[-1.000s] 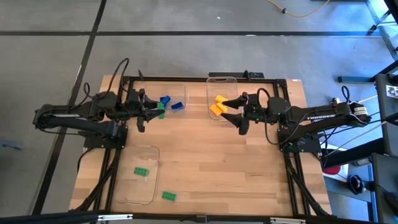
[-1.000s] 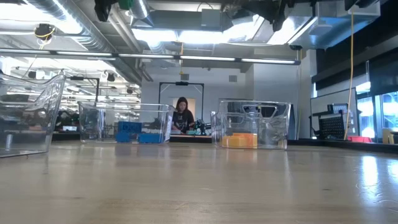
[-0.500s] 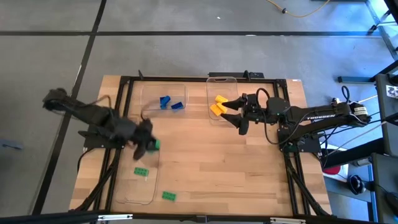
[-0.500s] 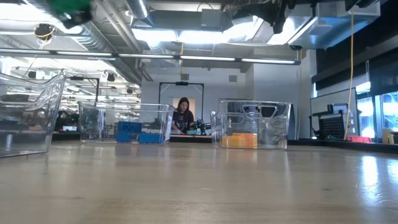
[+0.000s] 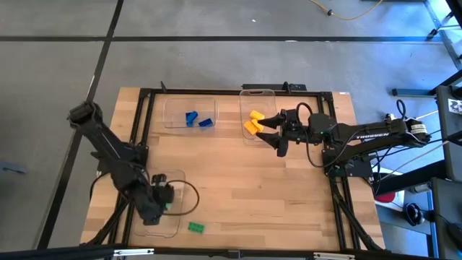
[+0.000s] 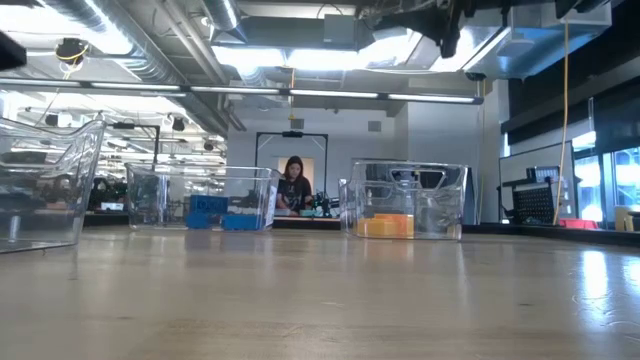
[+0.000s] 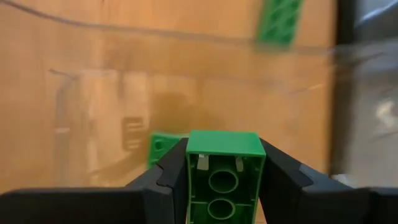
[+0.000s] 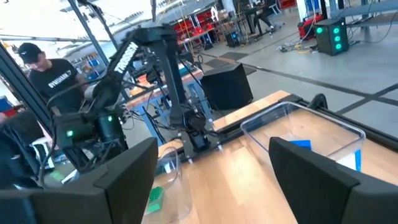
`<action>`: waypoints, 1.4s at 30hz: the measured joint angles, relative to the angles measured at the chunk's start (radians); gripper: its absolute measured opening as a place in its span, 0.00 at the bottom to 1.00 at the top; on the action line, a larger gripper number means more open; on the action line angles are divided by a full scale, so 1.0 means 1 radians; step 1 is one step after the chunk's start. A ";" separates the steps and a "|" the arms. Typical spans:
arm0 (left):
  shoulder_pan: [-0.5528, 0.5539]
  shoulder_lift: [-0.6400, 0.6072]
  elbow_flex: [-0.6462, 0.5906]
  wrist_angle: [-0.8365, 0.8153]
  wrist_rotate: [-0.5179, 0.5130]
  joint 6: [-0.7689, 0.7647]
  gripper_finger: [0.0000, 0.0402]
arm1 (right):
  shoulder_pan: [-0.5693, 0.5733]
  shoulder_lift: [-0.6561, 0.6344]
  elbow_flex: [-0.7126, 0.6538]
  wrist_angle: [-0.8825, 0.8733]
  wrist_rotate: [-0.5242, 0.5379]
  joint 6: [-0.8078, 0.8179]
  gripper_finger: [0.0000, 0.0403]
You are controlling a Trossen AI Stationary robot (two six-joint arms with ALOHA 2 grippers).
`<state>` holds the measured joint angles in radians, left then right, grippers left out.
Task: Sort & place blocks by color
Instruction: Put the right green game piece into the bottom left transparent bin, then put the green game piece into the bottom left transparent bin
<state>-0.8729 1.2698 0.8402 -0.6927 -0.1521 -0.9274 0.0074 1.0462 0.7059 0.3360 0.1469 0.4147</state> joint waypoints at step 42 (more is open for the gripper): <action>0.085 0.131 -0.002 0.122 0.299 0.065 0.48 | -0.001 0.000 0.000 -0.018 0.002 -0.001 0.77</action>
<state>-0.7875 1.4004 0.8387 -0.5711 0.1464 -0.8623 0.0067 1.0462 0.7063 0.3176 0.1493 0.4141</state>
